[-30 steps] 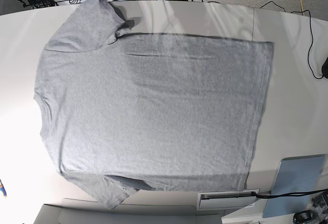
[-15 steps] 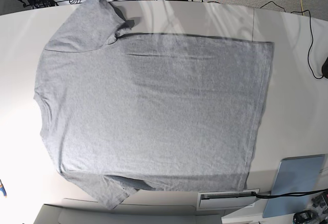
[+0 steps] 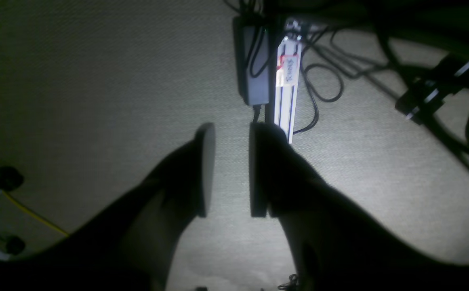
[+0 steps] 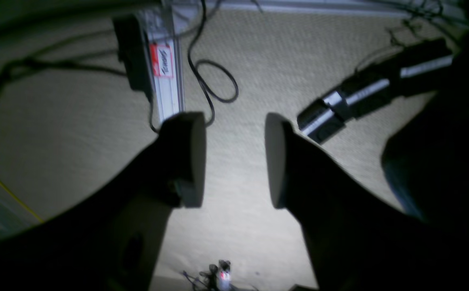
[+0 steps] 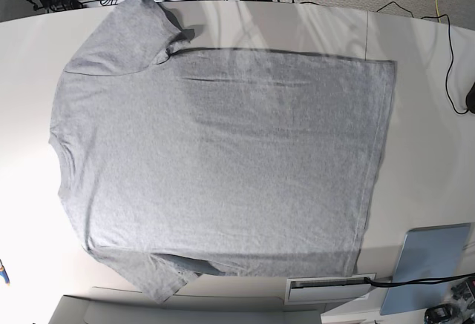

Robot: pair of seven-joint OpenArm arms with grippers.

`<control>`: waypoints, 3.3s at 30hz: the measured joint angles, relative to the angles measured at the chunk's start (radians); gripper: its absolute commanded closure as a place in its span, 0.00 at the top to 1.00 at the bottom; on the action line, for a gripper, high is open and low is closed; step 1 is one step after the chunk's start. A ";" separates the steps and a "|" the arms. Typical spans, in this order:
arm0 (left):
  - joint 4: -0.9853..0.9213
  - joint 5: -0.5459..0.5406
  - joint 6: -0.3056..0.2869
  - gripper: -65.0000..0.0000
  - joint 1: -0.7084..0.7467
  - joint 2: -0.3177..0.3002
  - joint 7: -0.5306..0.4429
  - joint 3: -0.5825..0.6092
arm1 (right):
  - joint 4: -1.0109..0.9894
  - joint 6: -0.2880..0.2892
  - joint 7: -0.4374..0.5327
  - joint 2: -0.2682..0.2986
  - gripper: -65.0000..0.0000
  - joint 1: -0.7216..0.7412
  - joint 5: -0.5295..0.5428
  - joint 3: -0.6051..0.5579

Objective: Fold the T-shirt properly

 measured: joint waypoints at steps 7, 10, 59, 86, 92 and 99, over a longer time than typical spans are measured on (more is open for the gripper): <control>0.285 -0.001 0.000 0.26 0.183 -0.003 0.032 0.000 | 0.161 0.116 0.013 0.042 0.36 -0.121 -0.002 -0.001; 0.436 -0.002 0.000 0.26 0.282 -0.008 0.075 0.001 | 0.312 0.208 0.006 0.056 0.36 -0.228 0.006 -0.004; 1.567 0.327 -0.315 0.38 0.435 -0.546 0.209 0.008 | 2.149 0.092 -0.452 0.352 0.55 -1.097 0.008 0.154; 1.202 0.343 -0.208 0.38 0.080 -0.629 0.225 0.264 | 2.149 0.095 -0.451 0.352 0.56 -1.018 -0.122 0.154; 1.202 0.346 -0.282 0.30 0.066 -0.632 0.221 0.263 | 2.149 0.097 -0.449 0.352 0.56 -0.996 -0.122 0.154; 1.202 0.358 -0.328 0.00 0.068 -0.631 0.222 0.263 | 2.119 0.179 -0.317 0.355 0.56 -0.996 -0.309 0.154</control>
